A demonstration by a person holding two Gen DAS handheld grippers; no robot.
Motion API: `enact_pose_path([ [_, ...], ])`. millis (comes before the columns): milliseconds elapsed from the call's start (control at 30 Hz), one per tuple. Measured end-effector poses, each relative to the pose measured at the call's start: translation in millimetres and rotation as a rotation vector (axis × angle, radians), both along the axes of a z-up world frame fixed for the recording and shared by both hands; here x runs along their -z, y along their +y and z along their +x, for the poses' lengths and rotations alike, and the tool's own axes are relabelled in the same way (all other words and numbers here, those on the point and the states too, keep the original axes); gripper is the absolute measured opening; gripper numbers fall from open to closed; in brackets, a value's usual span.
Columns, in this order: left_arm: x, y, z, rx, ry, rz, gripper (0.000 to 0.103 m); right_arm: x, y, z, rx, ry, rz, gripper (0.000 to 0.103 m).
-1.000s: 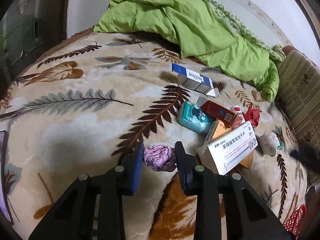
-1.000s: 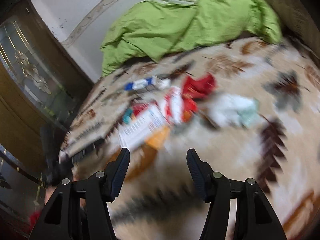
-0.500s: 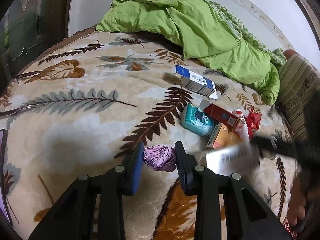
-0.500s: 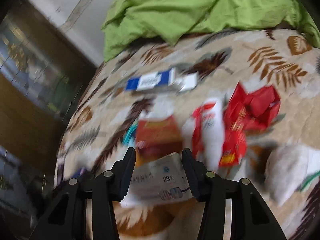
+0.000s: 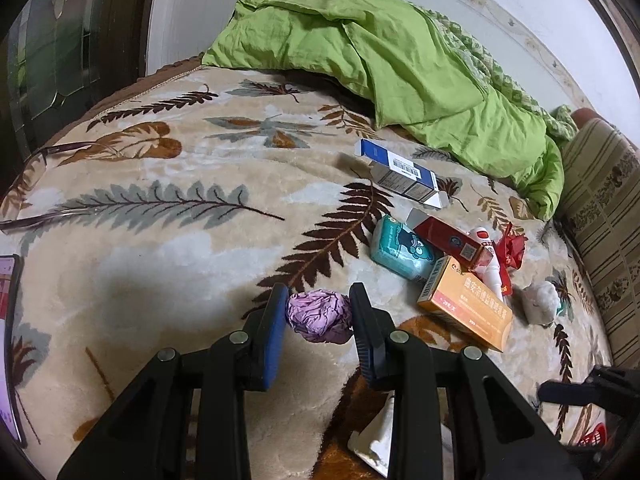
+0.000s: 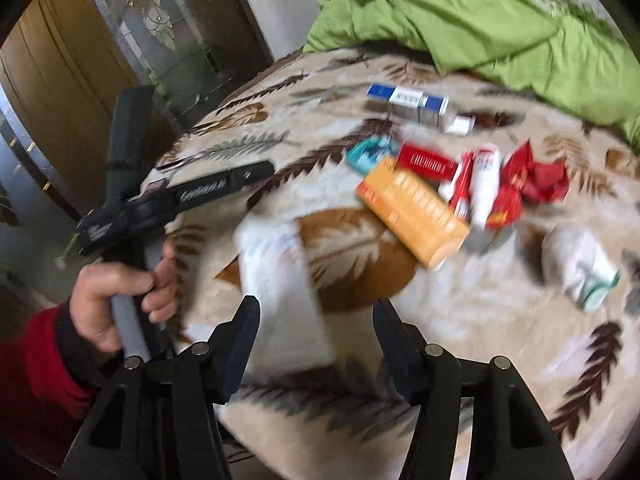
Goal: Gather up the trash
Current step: 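Grasp the pink crumpled ball with left gripper while right grasps the white medicine box, then lift the pink ball and white medicine box off the bed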
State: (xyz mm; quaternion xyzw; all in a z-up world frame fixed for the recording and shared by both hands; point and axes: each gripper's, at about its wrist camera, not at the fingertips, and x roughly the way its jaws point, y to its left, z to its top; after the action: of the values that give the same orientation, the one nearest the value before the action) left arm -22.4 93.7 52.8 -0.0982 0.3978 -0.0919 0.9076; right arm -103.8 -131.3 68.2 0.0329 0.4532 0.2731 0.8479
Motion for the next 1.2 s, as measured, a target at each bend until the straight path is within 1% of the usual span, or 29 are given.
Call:
enact_pose_path([
  [33, -0.3, -0.4, 0.0, -0.003, 0.001, -0.004, 0.03, 3.3, 3.4, 3.4, -0.021, 0.02, 0.026, 0.063],
  [100, -0.6, 2.7, 0.3, -0.016, 0.002, -0.011, 0.03, 10.0, 9.5, 3.9, -0.033, 0.042, 0.041, 0.063],
  [167, 0.2, 5.7, 1.4, -0.021, 0.006, -0.018, 0.03, 19.2, 21.3, 5.9, -0.052, 0.057, 0.032, 0.067],
  [200, 0.6, 6.3, 1.6, -0.022, 0.009, -0.02, 0.03, 22.6, 26.8, 6.1, -0.057, 0.061, 0.025, 0.067],
  [300, 0.8, 6.4, 1.5, -0.021, 0.008, -0.019, 0.03, 35.9, 47.1, 5.2, -0.088, 0.075, -0.015, 0.069],
  [367, 1.6, 6.4, 1.5, -0.018, 0.007, -0.019, 0.03, 44.9, 57.8, 4.2, -0.105, 0.076, -0.059, 0.07],
  [400, 1.8, 6.4, 1.9, -0.016, 0.006, -0.017, 0.03, 48.4, 63.0, 2.3, -0.109, 0.061, -0.098, 0.07],
  [467, 1.4, 4.5, 0.4, -0.013, 0.002, -0.012, 0.03, 49.1, 67.2, -1.4, -0.112, 0.019, -0.138, 0.07],
  [500, 1.0, 4.1, 0.2, -0.012, -0.002, -0.008, 0.03, 48.8, 67.5, -3.1, -0.11, 0.008, -0.148, 0.069],
  [533, 0.2, 2.6, -0.5, -0.011, -0.004, -0.005, 0.03, 48.8, 65.8, -5.3, -0.089, -0.009, -0.169, 0.059],
  [567, -0.6, 1.2, -1.2, -0.008, -0.009, -0.001, 0.03, 48.8, 63.9, -6.3, -0.078, -0.015, -0.174, 0.057],
  [600, -1.2, 0.0, -2.4, -0.005, -0.012, 0.002, 0.03, 48.1, 61.0, -7.6, -0.065, -0.022, -0.166, 0.056],
  [700, -4.3, -6.9, -6.3, 0.009, -0.032, 0.03, 0.03, 40.8, 42.4, -14.6, 0.026, -0.063, -0.151, 0.056],
  [833, -9.0, -22.6, -15.3, 0.045, -0.058, 0.061, 0.03, 13.5, -4.8, -24.0, 0.255, -0.158, -0.061, 0.056],
  [933, -10.9, -36.1, -27.7, 0.087, -0.062, 0.067, 0.03, 0.7, -33.8, -34.1, 0.376, -0.199, -0.022, 0.056],
  [1000, -12.9, -46.5, -38.3, 0.115, -0.071, 0.082, 0.03, -4.4, -44.8, -36.4, 0.431, -0.208, 0.001, 0.056],
  [1067, -15.3, -53.9, -49.9, 0.145, -0.08, 0.079, 0.03, -9.5, -58.4, -46.6, 0.489, -0.223, 0.022, 0.056],
  [1200, -18.1, -68.7, -75.3, 0.208, -0.103, 0.097, 0.03, -15.3, -71.9, -64.6, 0.552, -0.235, 0.046, 0.056],
])
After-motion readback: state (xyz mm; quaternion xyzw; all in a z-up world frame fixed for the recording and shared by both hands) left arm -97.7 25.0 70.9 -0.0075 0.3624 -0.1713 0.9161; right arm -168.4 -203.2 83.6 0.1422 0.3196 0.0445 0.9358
